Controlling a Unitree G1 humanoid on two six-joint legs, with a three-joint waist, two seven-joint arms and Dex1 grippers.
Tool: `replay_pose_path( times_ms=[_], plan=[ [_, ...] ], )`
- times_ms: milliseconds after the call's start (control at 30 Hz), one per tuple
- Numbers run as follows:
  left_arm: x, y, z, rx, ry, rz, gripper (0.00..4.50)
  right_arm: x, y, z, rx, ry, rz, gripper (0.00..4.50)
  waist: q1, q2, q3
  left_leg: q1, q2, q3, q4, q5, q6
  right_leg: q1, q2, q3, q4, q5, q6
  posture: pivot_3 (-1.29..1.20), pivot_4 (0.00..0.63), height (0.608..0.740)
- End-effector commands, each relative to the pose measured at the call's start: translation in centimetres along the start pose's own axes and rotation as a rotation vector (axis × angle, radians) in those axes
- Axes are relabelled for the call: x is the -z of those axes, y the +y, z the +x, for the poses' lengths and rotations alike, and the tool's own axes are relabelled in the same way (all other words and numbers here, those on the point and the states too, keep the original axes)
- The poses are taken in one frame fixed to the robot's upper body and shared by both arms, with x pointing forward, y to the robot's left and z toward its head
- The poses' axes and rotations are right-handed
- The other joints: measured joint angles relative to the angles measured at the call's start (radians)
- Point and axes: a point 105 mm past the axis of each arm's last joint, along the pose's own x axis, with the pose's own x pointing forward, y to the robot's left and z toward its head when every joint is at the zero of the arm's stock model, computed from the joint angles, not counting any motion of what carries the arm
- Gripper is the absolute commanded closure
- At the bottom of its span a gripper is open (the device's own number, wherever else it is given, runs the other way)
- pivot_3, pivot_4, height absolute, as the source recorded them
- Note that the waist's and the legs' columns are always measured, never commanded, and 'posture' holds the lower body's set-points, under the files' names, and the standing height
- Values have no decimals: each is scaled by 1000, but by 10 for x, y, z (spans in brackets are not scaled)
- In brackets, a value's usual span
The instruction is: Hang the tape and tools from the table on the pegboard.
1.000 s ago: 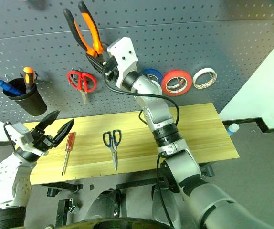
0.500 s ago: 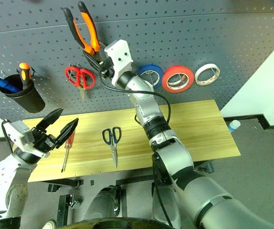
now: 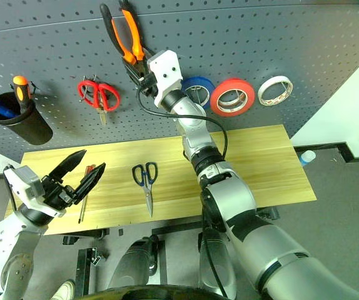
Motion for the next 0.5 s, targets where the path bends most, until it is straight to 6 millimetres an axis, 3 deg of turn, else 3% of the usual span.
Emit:
replay_pose_path(
  times_ms=[33, 233, 500],
  plan=[
    [-8, 2, -3, 3, -36, 14, 999, -11, -4, 5, 8, -35, -43, 2051, 0, -1, 2, 0, 0, 0, 0, 0, 0, 0, 0, 0, 0, 0, 0, 10, 259, 730],
    [-7, 6, -1, 13, -45, 24, 999, -6, -9, -2, 25, -23, -56, 30, -1, -1, 4, 0, 0, 0, 2, 0, 0, 0, 0, 0, 2, 0, -1, -14, 248, 730],
    [-17, 14, 13, -2, -109, 81, 999, -24, -5, -18, -31, -121, -137, 30, 15, -1, 4, 0, 0, 0, 1, 2, -3, 0, 0, 0, 4, 0, 0, -27, 218, 730]
  ],
)
